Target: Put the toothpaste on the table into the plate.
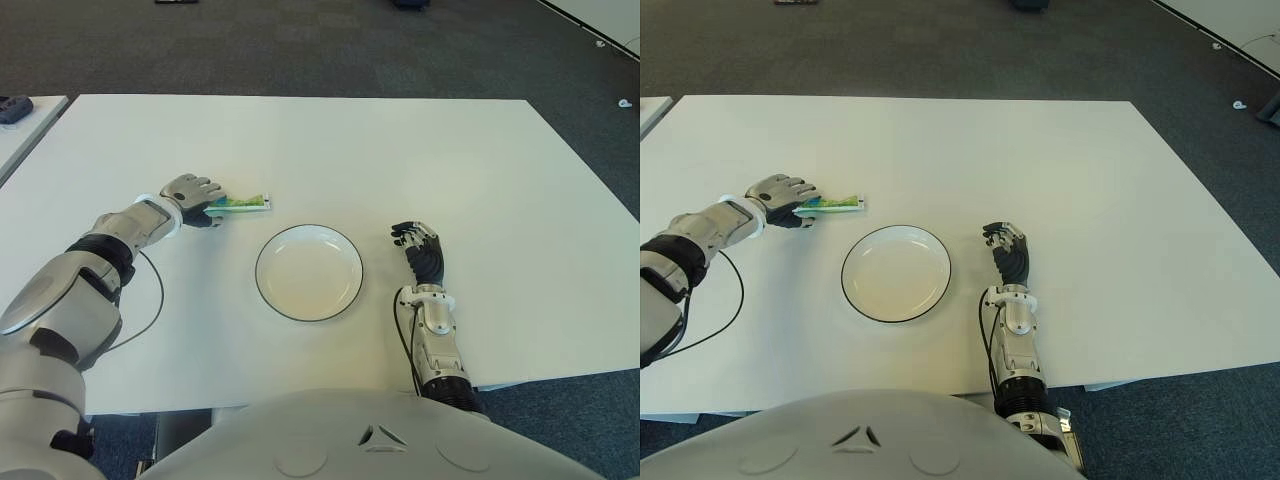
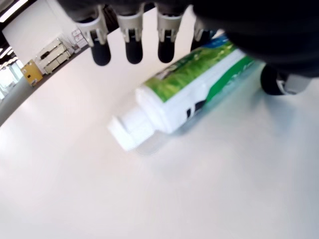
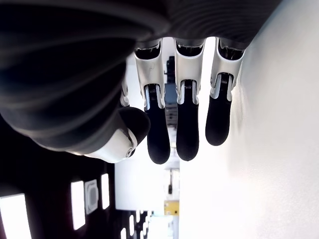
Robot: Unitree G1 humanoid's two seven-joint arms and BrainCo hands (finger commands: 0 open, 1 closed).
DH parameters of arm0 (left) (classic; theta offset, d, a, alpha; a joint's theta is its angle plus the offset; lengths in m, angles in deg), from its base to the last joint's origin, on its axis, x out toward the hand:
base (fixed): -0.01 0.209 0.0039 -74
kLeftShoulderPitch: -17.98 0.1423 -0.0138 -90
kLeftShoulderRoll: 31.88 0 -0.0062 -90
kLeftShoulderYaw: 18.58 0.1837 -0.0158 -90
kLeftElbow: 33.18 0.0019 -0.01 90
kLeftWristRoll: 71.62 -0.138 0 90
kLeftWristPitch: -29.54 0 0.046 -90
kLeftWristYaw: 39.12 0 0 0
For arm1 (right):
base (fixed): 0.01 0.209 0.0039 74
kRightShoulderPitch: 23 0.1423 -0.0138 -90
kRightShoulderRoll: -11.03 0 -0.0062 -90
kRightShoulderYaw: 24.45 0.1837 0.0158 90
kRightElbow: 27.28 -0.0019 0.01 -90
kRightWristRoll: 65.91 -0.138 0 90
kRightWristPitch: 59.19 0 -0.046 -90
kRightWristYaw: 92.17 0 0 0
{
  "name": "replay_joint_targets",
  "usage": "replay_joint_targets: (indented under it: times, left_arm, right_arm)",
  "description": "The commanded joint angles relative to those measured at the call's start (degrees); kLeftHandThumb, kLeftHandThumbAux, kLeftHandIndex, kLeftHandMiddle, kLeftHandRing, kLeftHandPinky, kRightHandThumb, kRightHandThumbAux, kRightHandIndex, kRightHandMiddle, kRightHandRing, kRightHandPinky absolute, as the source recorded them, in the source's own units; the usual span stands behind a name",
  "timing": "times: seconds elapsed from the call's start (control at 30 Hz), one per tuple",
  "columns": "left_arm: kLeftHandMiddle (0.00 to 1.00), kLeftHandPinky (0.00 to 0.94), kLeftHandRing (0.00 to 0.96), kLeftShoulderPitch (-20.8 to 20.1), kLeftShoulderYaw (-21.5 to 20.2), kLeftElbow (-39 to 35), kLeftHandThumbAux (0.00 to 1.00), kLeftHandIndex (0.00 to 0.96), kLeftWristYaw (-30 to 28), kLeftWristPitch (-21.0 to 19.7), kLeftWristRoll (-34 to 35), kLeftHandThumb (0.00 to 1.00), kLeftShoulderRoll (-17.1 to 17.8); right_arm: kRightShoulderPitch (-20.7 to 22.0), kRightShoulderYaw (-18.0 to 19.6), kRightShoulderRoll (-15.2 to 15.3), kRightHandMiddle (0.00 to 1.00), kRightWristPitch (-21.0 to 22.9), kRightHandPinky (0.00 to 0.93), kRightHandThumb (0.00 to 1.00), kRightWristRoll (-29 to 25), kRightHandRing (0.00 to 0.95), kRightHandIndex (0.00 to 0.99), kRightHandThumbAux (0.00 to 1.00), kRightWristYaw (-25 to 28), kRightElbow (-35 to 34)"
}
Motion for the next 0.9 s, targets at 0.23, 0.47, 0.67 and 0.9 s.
replay_joint_targets:
  times: [0.23, 0.47, 0.67, 0.9]
  left_arm:
    - [0.0, 0.0, 0.0, -0.8, 2.4, 3.7, 0.243, 0.0, -1.4, 3.1, -1.4, 0.457, -0.8]
    - [0.0, 0.0, 0.0, -1.2, 2.8, 7.4, 0.255, 0.0, -0.6, 3.4, -1.2, 0.433, -3.2]
    - [0.0, 0.0, 0.0, -1.2, 3.4, 9.3, 0.264, 0.0, 1.3, 3.8, -1.3, 0.427, -4.1]
    - [0.0, 0.0, 0.0, -1.2, 3.9, 10.2, 0.277, 0.0, 2.7, 4.1, -1.1, 0.422, -4.6]
  right_arm:
    - [-1.0, 0.1, -0.1, 0.43, 1.6, 0.406, 0.706, -0.2, 0.403, 0.426, 0.731, -0.4, -1.0]
    - [-1.4, 0.0, 0.1, 0.434, 1.5, 0.414, 0.706, 0.1, 0.408, 0.426, 0.731, -0.5, -1.5]
    - [-1.6, -0.1, 0.0, 0.441, 1.0, 0.416, 0.706, -0.2, 0.414, 0.426, 0.731, -0.2, -1.7]
    - [-1.8, 0.0, -0.1, 0.434, 1.0, 0.409, 0.707, -0.7, 0.405, 0.426, 0.731, 0.0, -2.0]
